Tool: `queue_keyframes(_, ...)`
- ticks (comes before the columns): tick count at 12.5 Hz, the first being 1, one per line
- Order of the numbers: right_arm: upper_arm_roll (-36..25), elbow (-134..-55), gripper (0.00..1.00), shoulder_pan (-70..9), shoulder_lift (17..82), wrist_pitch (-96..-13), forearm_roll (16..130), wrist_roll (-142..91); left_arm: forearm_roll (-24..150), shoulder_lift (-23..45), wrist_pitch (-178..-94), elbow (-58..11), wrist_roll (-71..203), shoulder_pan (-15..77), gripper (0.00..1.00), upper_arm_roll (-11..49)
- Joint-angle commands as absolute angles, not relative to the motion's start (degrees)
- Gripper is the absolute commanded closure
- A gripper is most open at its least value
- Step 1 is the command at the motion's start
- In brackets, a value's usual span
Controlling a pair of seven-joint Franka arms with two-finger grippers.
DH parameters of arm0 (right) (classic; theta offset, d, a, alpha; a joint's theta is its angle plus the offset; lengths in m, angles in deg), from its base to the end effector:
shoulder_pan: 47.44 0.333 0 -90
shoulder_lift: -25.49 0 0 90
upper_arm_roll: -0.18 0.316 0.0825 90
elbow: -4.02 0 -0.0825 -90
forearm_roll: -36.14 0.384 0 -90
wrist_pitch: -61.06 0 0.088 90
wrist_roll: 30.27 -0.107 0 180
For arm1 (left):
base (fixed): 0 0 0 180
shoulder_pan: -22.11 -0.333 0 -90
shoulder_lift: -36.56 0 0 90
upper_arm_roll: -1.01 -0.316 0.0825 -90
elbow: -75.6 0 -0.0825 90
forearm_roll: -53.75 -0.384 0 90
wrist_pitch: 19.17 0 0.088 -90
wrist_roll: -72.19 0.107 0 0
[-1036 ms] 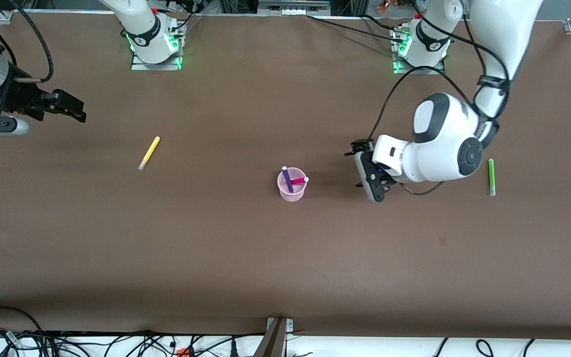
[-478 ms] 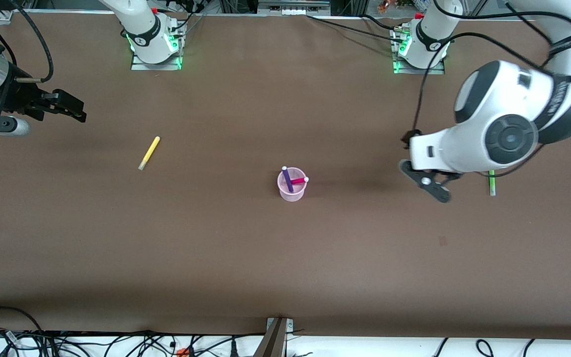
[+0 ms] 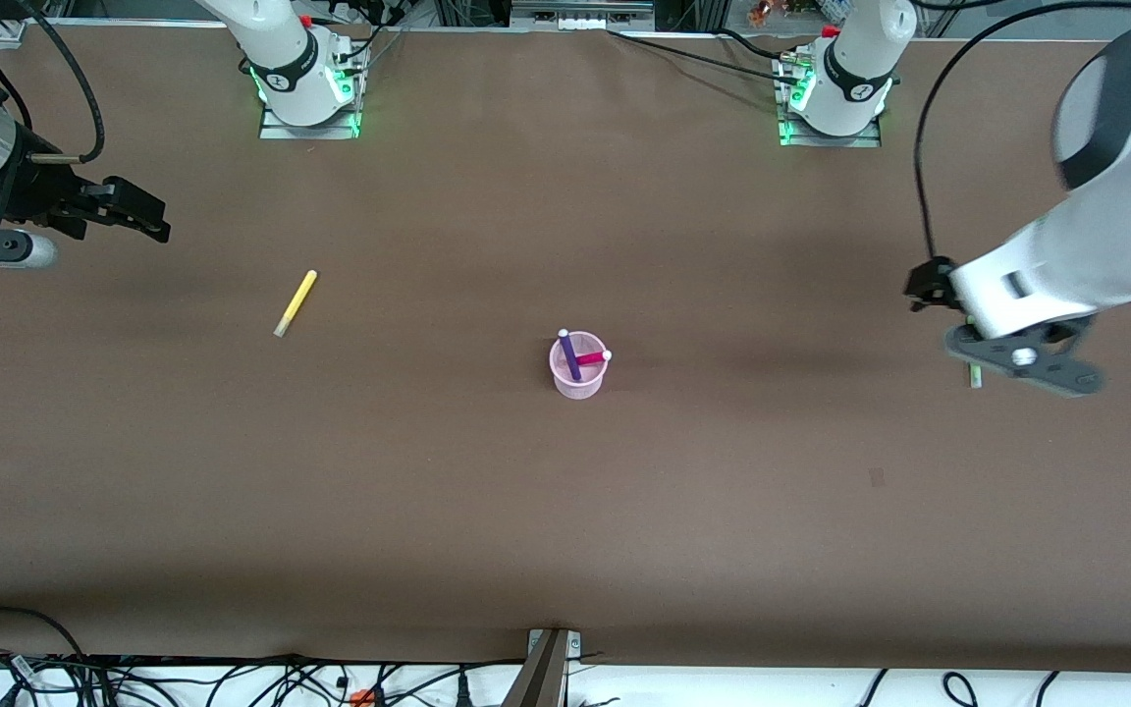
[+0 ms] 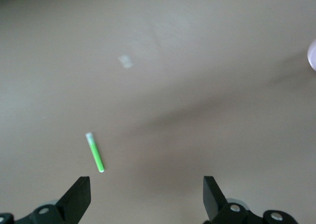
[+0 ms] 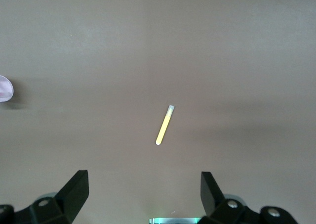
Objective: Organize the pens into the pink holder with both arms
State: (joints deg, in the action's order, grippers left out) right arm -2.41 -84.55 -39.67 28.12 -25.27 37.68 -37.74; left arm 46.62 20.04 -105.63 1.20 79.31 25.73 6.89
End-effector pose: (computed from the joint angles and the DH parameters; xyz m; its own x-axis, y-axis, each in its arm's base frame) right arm 0.5585 0.0543 0.6053 0.9954 -0.0387 -0.0873 -0.0400 -0.9991 -0.0136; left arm 0.6284 -0.0811 0.5766 0.9573 -0.2756 -0.0873 -0.2828 -0.9554 -0.0850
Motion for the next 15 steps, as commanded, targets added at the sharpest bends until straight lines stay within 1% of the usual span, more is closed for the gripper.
queue_keyframes(1, -1.8, -84.3, 0.0, -40.4, 27.8, -25.2, 37.5, -37.2, 46.2, 34.2, -121.5, -18.4, 71.8, 26.9, 0.0, 3.3)
queue_keyframes(2, -1.7, -84.3, 0.0, -40.5, 27.8, -25.2, 37.5, -37.2, 46.8, 35.3, -121.3, -19.4, 71.7, 25.6, 0.0, 3.3)
queue_keyframes(4, -1.7, -84.3, 0.0, -40.4, 27.8, -25.2, 37.5, -37.2, 47.3, 35.8, -117.0, -18.9, 71.6, 25.3, 0.0, 2.9)
queue_keyframes(6, -1.7, -84.2, 0.0, -40.4, 27.9, -25.2, 37.5, -37.3, 47.5, 36.1, -111.7, -16.8, 71.5, 25.3, 0.0, 2.3)
queue_keyframes(9, -1.8, -84.2, 0.0, -40.4, 27.9, -25.7, 37.5, -37.4, 48.7, 35.6, -106.0, -12.8, 71.5, 25.4, 0.0, 2.3)
queue_keyframes(11, -1.8, -84.2, 0.0, -40.4, 27.9, -25.9, 37.5, -37.4, 51.8, 35.7, -104.7, -12.6, 71.5, 25.2, 0.0, 2.3)
queue_keyframes(15, -1.8, -84.2, 0.0, -40.5, 27.9, -26.0, 37.5, -37.6, 52.1, 35.8, -104.7, -12.0, 71.6, 24.8, 0.0, 2.3)
